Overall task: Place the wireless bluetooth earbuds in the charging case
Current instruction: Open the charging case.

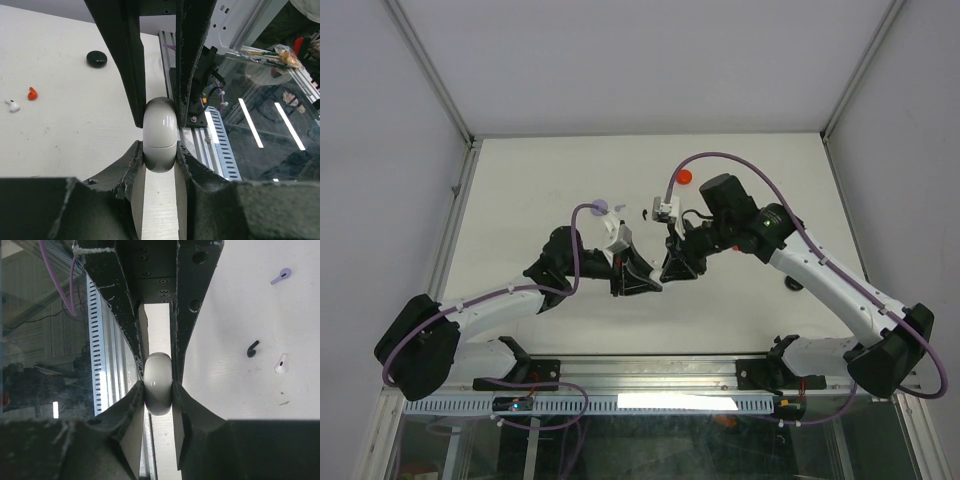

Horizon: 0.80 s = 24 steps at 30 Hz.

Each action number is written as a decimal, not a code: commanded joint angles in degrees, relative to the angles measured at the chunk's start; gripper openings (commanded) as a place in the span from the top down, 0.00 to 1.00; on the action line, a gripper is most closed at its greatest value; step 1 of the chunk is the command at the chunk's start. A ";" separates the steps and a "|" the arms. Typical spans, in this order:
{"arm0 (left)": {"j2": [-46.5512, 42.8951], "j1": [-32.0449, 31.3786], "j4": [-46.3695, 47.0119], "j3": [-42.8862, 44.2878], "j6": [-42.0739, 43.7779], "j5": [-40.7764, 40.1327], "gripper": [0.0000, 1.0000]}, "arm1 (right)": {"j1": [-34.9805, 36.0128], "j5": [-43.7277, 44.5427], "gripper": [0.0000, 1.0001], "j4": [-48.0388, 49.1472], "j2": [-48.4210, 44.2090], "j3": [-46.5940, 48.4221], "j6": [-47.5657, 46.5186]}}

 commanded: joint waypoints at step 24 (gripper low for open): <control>-7.85 -0.48 3.73 -6.11 7.24 -10.03 1.00 | 0.53 4.84 0.31 11.66 -6.34 -1.56 3.87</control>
